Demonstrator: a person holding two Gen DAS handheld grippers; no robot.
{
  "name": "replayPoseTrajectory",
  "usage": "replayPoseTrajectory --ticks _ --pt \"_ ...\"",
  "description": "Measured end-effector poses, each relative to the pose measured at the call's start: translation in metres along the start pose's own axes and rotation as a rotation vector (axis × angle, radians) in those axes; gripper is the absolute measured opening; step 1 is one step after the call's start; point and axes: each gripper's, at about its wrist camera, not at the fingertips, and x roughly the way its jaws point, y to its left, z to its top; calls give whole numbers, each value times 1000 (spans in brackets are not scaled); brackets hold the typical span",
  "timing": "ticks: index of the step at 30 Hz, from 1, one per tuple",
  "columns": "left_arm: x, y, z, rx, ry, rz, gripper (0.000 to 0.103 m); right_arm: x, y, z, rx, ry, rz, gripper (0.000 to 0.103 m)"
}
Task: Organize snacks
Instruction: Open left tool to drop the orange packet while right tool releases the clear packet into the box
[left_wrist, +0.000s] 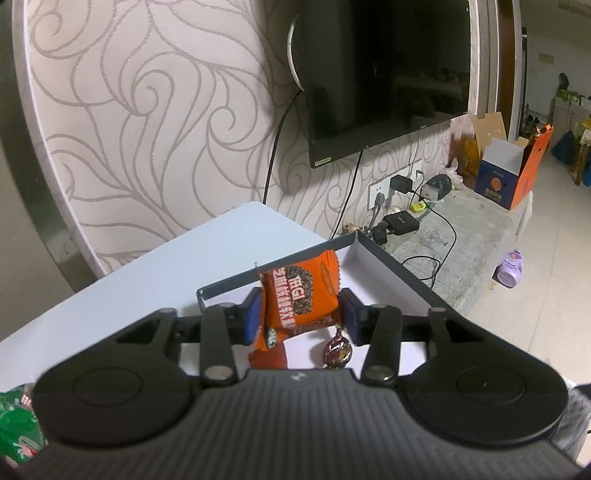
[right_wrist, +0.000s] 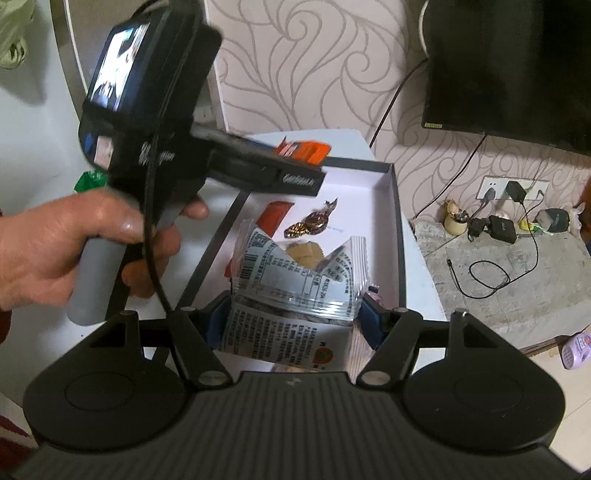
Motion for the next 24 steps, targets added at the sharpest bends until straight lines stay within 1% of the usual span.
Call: replayPoseTrajectory --ticks 3,6,9,14,17,20,24 --pt "2 -5 4 20 2 0 67 5 4 2 -25 3 1 74" --pt "-2 -10 6 47 -20 1 78 10 7 5 -44 1 0 75" --pt "-4 -12 7 54 -28 -2 78 12 8 7 -40 0 -7 78" --pt "-4 -10 6 36 -22 1 78 5 6 7 -17 -37 -9 90" --pt "-7 -8 6 32 -31 18 78 1 5 6 -1 -54 -9 93" --pt "-12 -6 9 16 -48 36 78 -6 5 6 11 -85 -6 93" --pt "-20 -4 10 11 -65 41 78 -13 5 4 15 -96 -18 93"
